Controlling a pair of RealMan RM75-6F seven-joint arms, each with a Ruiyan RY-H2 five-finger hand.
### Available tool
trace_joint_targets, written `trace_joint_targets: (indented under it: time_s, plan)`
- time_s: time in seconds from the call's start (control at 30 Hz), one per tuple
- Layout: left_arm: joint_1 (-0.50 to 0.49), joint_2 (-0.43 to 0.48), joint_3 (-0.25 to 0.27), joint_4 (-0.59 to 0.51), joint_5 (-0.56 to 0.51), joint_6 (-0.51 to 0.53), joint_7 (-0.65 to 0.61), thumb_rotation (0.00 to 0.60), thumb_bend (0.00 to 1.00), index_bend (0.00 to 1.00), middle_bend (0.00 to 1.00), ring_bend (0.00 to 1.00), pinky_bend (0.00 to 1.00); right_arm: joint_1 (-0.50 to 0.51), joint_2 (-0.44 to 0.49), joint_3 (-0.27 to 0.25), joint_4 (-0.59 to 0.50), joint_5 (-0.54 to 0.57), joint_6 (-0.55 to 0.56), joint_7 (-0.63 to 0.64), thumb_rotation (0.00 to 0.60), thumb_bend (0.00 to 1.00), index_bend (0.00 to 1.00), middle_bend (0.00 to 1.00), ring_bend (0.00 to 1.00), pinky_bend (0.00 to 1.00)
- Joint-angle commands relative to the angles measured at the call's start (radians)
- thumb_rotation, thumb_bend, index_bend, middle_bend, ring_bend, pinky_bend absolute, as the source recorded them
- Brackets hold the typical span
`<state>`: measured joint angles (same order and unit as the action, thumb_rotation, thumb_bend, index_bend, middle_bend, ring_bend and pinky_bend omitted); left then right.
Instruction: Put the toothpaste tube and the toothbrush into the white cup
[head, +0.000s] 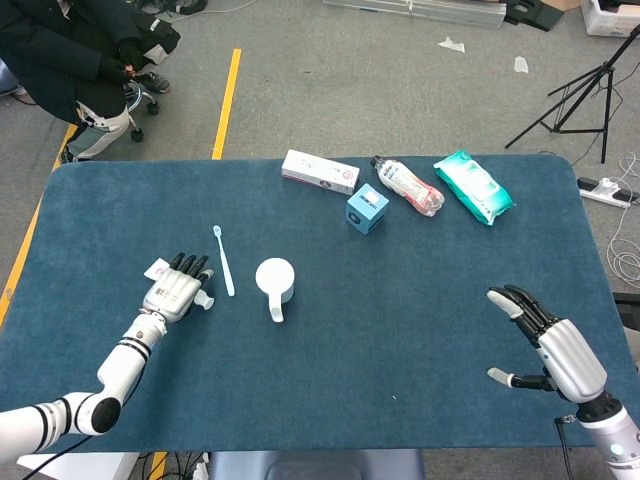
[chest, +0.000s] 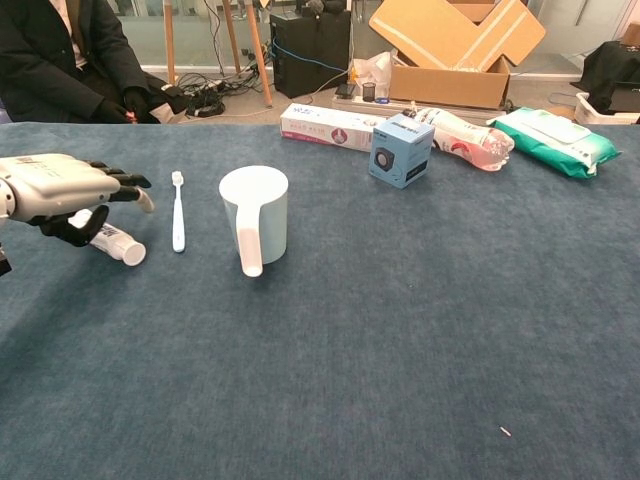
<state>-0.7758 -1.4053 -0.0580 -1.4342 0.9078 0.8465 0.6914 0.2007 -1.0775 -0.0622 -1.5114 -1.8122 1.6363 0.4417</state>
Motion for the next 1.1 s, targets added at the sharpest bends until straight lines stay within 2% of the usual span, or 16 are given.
trace_joint_targets:
  time_s: [0.03, 0.17, 0.37, 0.7, 1.1]
  plan:
    - [-0.006, -0.011, 0.011, 0.022, -0.016, 0.003, 0.016, 0.6, 0.89, 0.14, 0.0, 0.0, 0.0, 0.0, 0.0, 0.001, 0.0, -0.001, -0.001, 0.0, 0.6, 0.01, 0.0, 0.14, 0.08, 0.4]
    - [-0.009, -0.01, 0.026, 0.035, -0.038, 0.005, 0.034, 0.6, 0.89, 0.14, 0.0, 0.0, 0.0, 0.0, -0.001, 0.001, 0.0, -0.002, -0.006, -0.001, 0.6, 0.01, 0.0, 0.14, 0.09, 0.4]
    - [-0.014, 0.0, 0.044, 0.033, -0.083, 0.016, 0.078, 0.6, 0.89, 0.21, 0.0, 0.0, 0.0, 0.001, -0.003, 0.003, -0.002, -0.004, -0.011, -0.007, 0.6, 0.01, 0.0, 0.14, 0.09, 0.4]
    - [-0.015, 0.022, 0.068, 0.012, -0.142, 0.054, 0.125, 0.6, 0.89, 0.26, 0.0, 0.0, 0.0, 0.001, -0.003, 0.004, -0.004, -0.006, -0.017, -0.011, 0.6, 0.01, 0.0, 0.14, 0.09, 0.4]
    - [-0.017, 0.024, 0.088, 0.01, -0.203, 0.081, 0.174, 0.6, 0.89, 0.29, 0.0, 0.0, 0.0, 0.002, -0.004, 0.006, -0.006, -0.006, -0.023, -0.015, 0.6, 0.01, 0.0, 0.14, 0.09, 0.4]
